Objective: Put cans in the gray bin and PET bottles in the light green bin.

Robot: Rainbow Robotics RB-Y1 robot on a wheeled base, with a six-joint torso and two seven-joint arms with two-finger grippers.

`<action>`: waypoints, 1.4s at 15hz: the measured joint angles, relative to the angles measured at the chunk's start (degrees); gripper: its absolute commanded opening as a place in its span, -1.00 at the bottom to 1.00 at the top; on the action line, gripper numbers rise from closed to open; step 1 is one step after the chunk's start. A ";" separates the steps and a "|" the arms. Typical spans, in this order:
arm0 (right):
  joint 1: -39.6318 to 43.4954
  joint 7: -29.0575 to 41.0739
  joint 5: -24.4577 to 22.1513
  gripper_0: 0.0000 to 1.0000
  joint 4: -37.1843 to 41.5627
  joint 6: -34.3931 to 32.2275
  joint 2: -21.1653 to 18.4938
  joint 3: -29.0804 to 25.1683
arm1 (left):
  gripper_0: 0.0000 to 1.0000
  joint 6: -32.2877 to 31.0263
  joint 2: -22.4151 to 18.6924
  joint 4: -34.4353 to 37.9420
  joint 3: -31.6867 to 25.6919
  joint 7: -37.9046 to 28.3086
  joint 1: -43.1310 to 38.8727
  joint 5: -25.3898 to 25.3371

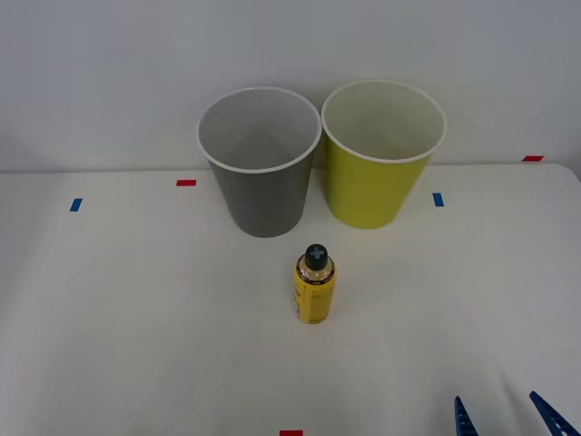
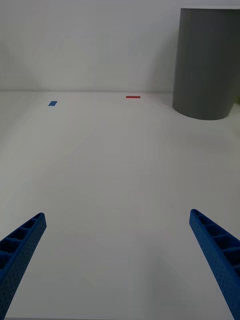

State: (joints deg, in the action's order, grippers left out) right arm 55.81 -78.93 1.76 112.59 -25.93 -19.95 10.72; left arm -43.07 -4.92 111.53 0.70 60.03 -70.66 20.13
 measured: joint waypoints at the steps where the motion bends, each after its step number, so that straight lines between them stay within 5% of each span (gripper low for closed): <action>1: 0.00 0.00 0.00 1.00 0.00 0.00 0.00 0.00 | 1.00 0.00 0.00 0.00 0.00 0.00 0.00 0.00; 15: 0.00 0.00 0.00 1.00 0.00 0.00 0.00 0.00 | 1.00 -2.06 -0.94 -3.66 1.78 0.37 2.22 -2.53; 21: 0.00 0.00 0.00 1.00 0.00 0.00 0.00 0.00 | 1.00 -4.40 -6.66 -9.24 3.16 10.91 11.37 -4.11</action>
State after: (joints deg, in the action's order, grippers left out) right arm 55.81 -78.93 1.76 112.59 -25.93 -19.95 10.72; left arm -47.47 -11.58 102.30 3.86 70.94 -59.29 16.01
